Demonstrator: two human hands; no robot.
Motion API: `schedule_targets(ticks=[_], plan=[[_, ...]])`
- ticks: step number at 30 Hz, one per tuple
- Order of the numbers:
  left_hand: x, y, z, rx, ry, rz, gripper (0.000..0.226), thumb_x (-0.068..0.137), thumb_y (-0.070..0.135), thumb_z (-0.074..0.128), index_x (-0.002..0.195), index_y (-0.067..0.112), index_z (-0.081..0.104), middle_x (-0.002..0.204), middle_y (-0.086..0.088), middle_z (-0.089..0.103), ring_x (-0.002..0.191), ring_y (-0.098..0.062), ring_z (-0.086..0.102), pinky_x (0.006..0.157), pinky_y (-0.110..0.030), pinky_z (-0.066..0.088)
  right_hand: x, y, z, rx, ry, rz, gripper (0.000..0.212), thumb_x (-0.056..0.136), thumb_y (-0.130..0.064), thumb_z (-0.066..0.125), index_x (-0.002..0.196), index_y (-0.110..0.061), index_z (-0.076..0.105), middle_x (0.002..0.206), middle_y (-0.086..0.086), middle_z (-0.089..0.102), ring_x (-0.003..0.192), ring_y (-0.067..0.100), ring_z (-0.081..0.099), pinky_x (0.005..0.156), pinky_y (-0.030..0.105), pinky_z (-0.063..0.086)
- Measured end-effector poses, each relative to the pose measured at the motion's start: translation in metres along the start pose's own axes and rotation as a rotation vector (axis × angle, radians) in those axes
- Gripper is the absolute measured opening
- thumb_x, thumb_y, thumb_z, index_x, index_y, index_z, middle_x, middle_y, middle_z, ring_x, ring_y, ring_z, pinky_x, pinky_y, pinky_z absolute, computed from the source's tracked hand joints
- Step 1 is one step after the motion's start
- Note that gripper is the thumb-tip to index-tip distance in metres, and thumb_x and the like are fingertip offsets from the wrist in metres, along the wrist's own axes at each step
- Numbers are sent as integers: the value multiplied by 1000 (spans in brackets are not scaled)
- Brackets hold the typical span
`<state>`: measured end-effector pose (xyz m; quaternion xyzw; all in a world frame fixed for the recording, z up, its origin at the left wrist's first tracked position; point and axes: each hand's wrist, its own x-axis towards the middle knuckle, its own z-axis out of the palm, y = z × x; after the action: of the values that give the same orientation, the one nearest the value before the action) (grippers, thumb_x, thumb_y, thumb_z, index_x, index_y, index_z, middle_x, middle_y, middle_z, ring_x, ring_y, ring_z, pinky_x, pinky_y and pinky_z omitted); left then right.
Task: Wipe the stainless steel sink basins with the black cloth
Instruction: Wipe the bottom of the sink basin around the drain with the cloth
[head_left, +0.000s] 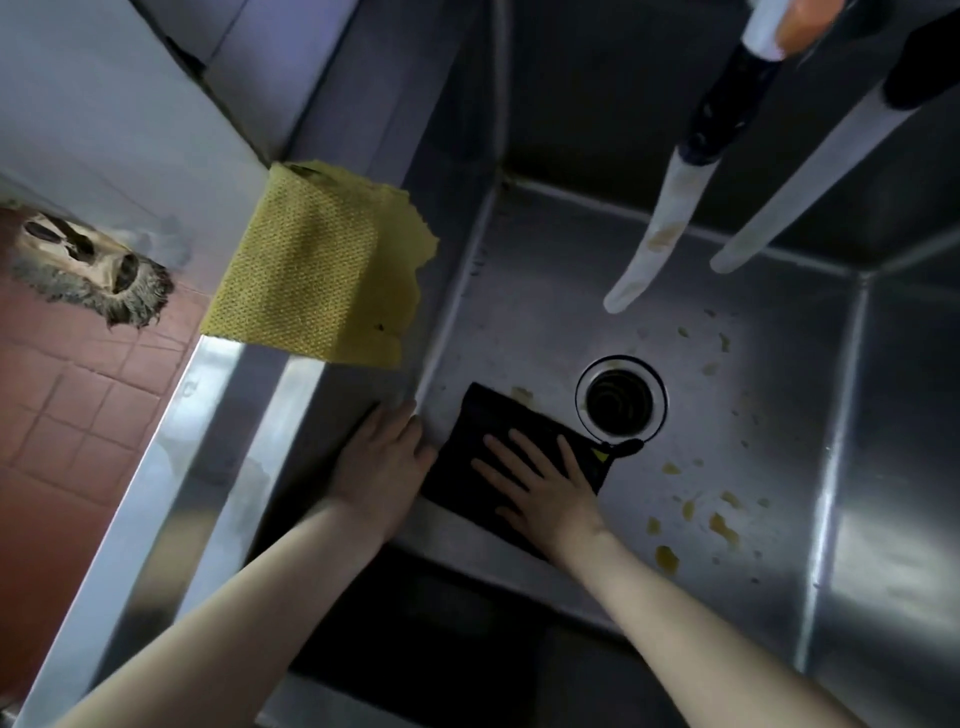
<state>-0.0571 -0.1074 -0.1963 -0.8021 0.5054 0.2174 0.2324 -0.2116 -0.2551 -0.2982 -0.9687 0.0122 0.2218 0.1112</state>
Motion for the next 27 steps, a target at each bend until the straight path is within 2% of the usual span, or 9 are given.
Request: schedule_targets(ticks=[2,4,6,11,16,19,23,25,27], plan=[[3,-1,-1,0,112,-2,41,90,20,30,117,16,60,135,-15,48,137,-31,30,113,-47,24,30,2,-14,37,60,104,65,99,-49,29,147,-40,-13,156,-13,-20,143,15,-20,113,58,-4],[8,-3,-1,-68,188,-1,47,78,21,28,91,14,73,112,-15,66,120,-32,54,101,-45,44,52,0,-27,92,138,188,63,98,-46,35,151,-35,4,160,-8,-1,147,21,-3,113,61,3],[12,-4,3,-95,245,8,47,75,21,28,84,12,74,107,-17,69,114,-33,59,96,-47,47,63,-5,-25,89,185,212,60,96,-44,36,151,-32,14,160,-4,10,147,27,7,111,64,10],[13,4,5,-139,308,15,43,77,19,29,89,12,70,111,-18,66,118,-32,55,99,-46,46,29,-22,11,-10,106,9,60,92,-51,18,149,-35,17,160,-6,11,146,35,3,106,70,15],[14,7,-3,-182,303,22,40,76,18,33,89,12,70,111,-17,67,116,-32,57,95,-44,48,-18,-29,37,-125,47,-253,65,85,-58,50,144,-41,28,155,-10,24,144,35,9,107,68,14],[20,2,-5,-196,315,3,40,76,17,35,94,13,70,114,-15,67,118,-31,56,95,-44,48,-11,-28,29,-133,81,-200,60,84,-56,40,142,-40,35,150,-9,38,138,28,24,108,62,18],[33,-5,-6,-257,347,-51,42,77,17,38,106,13,69,125,-16,61,122,-32,53,93,-46,49,13,-23,18,-33,86,-148,63,85,-57,29,146,-38,27,155,-9,25,142,22,22,110,56,8],[36,-5,-6,-301,366,-92,38,77,15,53,112,12,66,130,-16,57,123,-32,52,92,-44,49,23,-16,11,3,126,-127,63,86,-56,32,146,-37,26,155,-9,26,142,21,22,111,53,11],[40,-4,-4,-351,345,-124,50,69,13,71,118,12,63,134,-16,54,123,-32,51,93,-43,49,38,-4,-2,23,185,-98,61,88,-54,34,146,-35,28,154,-7,29,142,22,24,111,52,12]])
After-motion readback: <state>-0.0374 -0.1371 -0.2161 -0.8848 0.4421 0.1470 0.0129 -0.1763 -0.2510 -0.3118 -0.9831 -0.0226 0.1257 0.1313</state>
